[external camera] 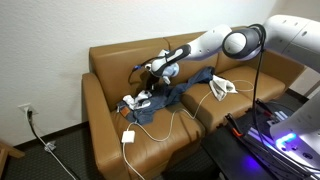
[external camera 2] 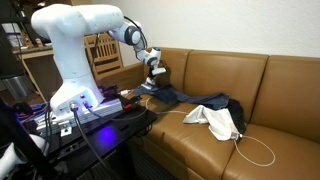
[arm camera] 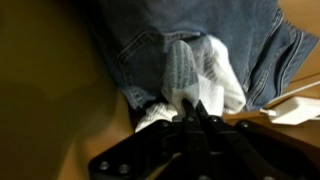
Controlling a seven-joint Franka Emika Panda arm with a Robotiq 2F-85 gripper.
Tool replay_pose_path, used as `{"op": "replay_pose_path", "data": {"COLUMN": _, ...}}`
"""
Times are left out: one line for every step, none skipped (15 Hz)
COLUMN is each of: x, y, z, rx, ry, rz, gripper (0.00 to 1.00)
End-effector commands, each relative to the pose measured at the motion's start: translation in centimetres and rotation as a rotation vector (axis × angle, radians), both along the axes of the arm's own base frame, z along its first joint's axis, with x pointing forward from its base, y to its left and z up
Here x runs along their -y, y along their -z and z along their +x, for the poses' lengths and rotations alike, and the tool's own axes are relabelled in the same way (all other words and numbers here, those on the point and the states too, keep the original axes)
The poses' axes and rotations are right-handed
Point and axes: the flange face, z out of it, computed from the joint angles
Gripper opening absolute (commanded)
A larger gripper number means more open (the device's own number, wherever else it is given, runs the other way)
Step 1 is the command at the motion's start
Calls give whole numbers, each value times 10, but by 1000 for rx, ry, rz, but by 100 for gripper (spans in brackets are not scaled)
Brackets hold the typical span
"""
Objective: Take the white socks from the seat of the chair and place them on the back of the chair
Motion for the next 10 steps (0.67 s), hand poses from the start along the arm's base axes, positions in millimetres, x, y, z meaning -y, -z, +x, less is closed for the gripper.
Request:
{"op": "replay_pose_path", "data": {"x": -24, "y": -81, "z": 15, "rx": 162, "ry": 9, "rz": 112, "gripper": 1}}
{"op": "replay_pose_path", "data": {"x": -30, "y": -103, "z": 19, "rx": 224, "ry": 29, "rz": 141, "gripper": 1}}
{"op": "replay_pose_path", "data": {"x": -36, "y": -128, "z": 22, "rx": 284, "ry": 50, "rz": 172, "gripper": 1}}
{"op": "replay_pose_path", "data": {"x": -41, "y": -154, "z": 24, "rx": 343, "ry": 74, "rz": 207, "gripper": 1}}
{"op": "replay_pose_path", "data": {"x": -45, "y": -179, "z": 24, "rx": 401, "ry": 101, "rz": 243, "gripper": 1}}
{"op": "replay_pose_path", "data": {"x": -51, "y": -206, "z": 22, "rx": 457, "ry": 107, "rz": 291, "gripper": 1}}
{"op": "replay_pose_path", "data": {"x": -57, "y": -233, "z": 18, "rx": 514, "ry": 94, "rz": 339, "gripper": 1}}
{"op": "replay_pose_path", "data": {"x": -62, "y": -254, "z": 14, "rx": 530, "ry": 60, "rz": 378, "gripper": 1}}
{"op": "replay_pose_path", "data": {"x": -65, "y": -220, "z": 30, "rx": 490, "ry": 118, "rz": 338, "gripper": 4}}
{"op": "replay_pose_path", "data": {"x": -69, "y": -240, "z": 27, "rx": 510, "ry": 101, "rz": 373, "gripper": 4}}
